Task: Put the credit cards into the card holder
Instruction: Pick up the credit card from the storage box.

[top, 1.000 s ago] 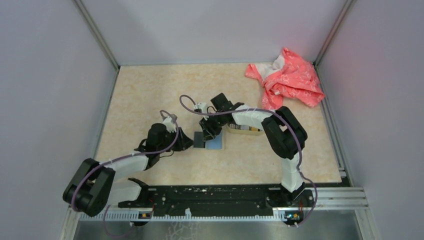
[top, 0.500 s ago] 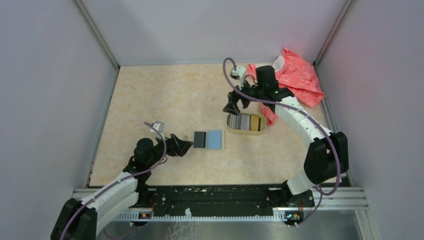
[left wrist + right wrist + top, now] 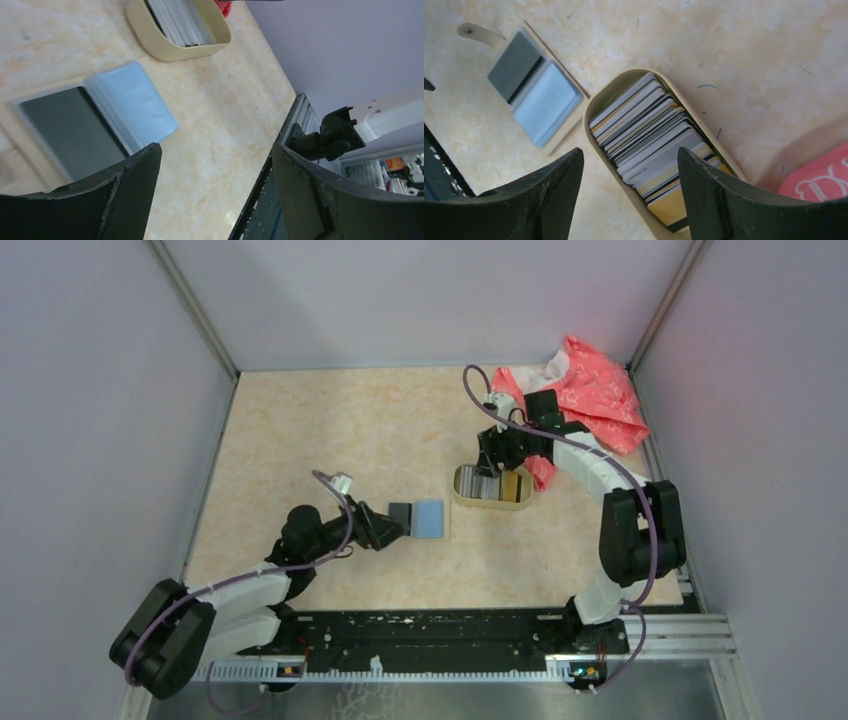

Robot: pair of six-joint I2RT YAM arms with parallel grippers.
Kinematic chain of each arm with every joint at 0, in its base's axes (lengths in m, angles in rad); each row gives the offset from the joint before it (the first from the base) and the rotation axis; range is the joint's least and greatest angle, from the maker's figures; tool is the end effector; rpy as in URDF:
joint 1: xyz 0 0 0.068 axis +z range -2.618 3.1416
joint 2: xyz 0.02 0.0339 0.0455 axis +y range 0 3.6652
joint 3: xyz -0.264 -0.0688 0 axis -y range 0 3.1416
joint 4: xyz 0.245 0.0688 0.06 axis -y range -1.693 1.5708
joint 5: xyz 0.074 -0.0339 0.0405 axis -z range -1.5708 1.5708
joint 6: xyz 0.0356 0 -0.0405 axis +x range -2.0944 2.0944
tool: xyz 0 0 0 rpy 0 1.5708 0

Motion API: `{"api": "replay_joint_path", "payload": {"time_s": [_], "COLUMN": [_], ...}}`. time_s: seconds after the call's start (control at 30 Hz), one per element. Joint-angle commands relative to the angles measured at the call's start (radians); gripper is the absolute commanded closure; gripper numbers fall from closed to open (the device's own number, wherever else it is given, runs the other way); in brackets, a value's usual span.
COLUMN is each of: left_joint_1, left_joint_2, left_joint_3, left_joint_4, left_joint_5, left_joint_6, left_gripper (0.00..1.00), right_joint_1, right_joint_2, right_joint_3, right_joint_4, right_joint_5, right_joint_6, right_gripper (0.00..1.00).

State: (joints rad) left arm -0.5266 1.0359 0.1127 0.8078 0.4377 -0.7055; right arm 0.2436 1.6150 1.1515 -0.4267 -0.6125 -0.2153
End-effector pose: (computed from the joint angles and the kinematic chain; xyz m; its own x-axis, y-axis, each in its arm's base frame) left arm 0.1537 -0.1068 0.1692 -0.6070 -0.3265 -0.7246 0.5591 0.4725 -0.6813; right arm 0.3275 0.1025 0.2412 -0.6197 -0.3341 -0.7102 -0.6969 0.6504 0.3021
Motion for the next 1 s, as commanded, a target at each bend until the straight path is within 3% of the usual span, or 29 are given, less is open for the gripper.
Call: {"api": "replay_joint_path", "payload": {"time_s": [0.0,0.13,0.33,0.5,0.67,0.97], "left_joint_1": [-0.105,-0.163,-0.178,-0.202,-0.248,-0.253], "left_joint_2": [0.1,0.245,0.514,0.664,0.766,0.8], "left_joint_3": [0.151,0.34,0.621,0.845,1.022,1.074], "left_joint_4": [0.051,-0.08,-0.234,-0.468,-0.669,-0.668], "left_joint_5": [-0.042,-0.107,-0.094,-0.171,-0.284,-0.253], "left_joint_6": [0.001,0.016,0.019,0.046,0.083,0.144], "left_gripper": [0.14,0.28,0.47,0.48,0.5,0.51], "right_joint_1": [-0.011,-0.025,-0.046,-0.056,-0.059,-0.059], "right_joint_2": [0.0,-0.007,0.087,0.128,0.157,0.158], "right_joint_3": [0.09,0.096,0.155,0.164,0.181,0.183], "right_joint_4": [-0.091,-0.12,-0.223,-0.246,-0.27,-0.275], "right_joint_5": [0.092,0.117,0.059,0.054,0.042,0.034], "right_joint_6": [-0.114,-0.153,-0.182,-0.192,-0.202,-0.206], "right_gripper": [0.32,0.39,0.58,0.71,0.74,0.74]}}
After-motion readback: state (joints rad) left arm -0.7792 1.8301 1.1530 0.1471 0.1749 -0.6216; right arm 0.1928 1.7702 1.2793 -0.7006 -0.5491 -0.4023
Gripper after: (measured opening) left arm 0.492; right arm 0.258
